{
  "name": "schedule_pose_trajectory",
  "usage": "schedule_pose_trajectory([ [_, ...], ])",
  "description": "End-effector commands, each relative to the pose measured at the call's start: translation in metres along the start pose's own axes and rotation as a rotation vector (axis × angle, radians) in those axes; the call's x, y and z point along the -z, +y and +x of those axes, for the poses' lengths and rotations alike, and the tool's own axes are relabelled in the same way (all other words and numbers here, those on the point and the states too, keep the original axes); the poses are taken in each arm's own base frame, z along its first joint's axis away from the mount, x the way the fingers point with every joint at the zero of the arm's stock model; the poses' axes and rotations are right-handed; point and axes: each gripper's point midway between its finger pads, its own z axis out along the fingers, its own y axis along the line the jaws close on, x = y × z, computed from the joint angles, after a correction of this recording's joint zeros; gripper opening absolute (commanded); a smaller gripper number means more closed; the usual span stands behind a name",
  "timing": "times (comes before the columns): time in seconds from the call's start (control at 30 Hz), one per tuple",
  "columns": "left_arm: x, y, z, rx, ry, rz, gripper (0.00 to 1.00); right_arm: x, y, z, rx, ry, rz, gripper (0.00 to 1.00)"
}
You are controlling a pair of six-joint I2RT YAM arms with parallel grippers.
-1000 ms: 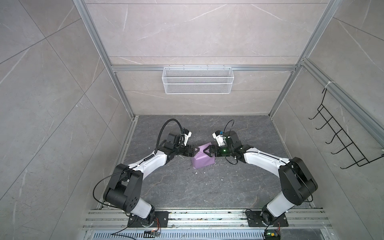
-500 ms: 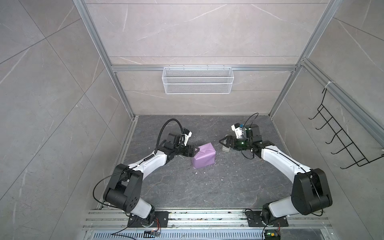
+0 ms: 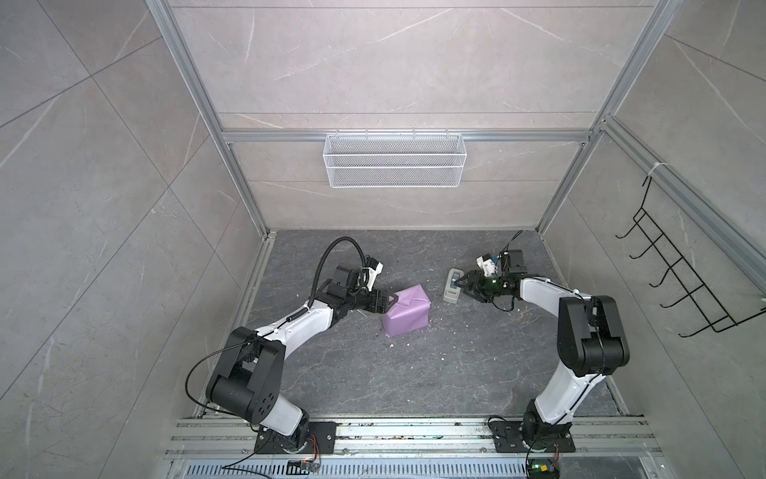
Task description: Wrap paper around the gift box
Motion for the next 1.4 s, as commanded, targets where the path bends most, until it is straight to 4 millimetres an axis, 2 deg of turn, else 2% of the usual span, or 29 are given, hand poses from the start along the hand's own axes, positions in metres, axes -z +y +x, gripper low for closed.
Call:
schedule_pose_trajectory([
  [0.0, -0.001, 0.006, 0.034, 0.017, 0.108, -0.011, 0.80, -0.007, 0.010, -0.013, 0.031, -0.008, -0.050, 0.52],
  [0.33, -0.001, 0.006, 0.033, 0.017, 0.106, -0.013, 0.80, -0.024, -0.008, -0.013, -0.011, 0.018, -0.038, 0.44],
  [0.7, -0.001, 0.006, 0.032, 0.019, 0.101, -0.014, 0.80, -0.034, -0.029, 0.006, -0.082, 0.068, -0.004, 0.31],
  [1.37, 0.000, 0.005, 0.031, 0.020, 0.093, -0.013, 0.79, -0.048, -0.043, 0.018, -0.136, 0.097, -0.025, 0.25],
])
